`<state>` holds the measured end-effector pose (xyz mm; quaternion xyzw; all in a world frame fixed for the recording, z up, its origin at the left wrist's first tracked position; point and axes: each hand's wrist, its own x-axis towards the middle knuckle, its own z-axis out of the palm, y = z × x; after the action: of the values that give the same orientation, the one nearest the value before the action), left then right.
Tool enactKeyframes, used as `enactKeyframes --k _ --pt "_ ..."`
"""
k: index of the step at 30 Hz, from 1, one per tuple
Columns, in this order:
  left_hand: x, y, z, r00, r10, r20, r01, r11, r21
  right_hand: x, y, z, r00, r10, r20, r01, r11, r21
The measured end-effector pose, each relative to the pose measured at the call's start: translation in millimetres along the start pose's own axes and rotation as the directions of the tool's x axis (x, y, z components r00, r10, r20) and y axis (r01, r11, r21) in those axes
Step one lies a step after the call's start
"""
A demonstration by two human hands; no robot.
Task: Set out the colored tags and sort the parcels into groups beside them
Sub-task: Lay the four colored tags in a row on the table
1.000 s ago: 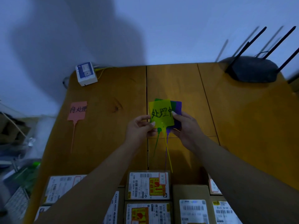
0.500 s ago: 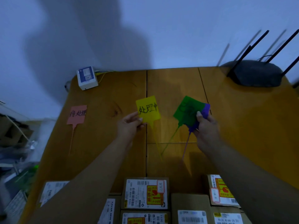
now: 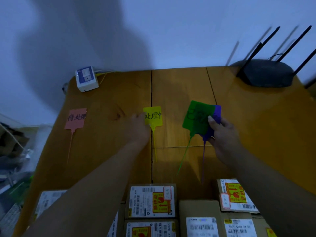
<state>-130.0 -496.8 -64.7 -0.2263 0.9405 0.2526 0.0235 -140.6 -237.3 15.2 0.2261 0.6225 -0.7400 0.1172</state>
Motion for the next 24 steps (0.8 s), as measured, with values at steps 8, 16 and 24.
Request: enactKeyframes --k 8,16,24 --pt "-27 -13 24 0.972 0.207 0.11 -0.221 0.966 0.136 -5 -14 -21 0.998 -0.062 0.009 0.062 0.998 0.002" --pt "-72 142 26 0.995 0.051 0.085 0.026 0.689 -0.724 36 -28 -67 0.998 -0.056 0.021 0.057 0.998 -0.032" --pt "-81 238 77 0.914 -0.146 0.379 0.406 0.328 -0.853 85 -51 -146 0.999 -0.024 0.022 0.024 1.0 0.002"
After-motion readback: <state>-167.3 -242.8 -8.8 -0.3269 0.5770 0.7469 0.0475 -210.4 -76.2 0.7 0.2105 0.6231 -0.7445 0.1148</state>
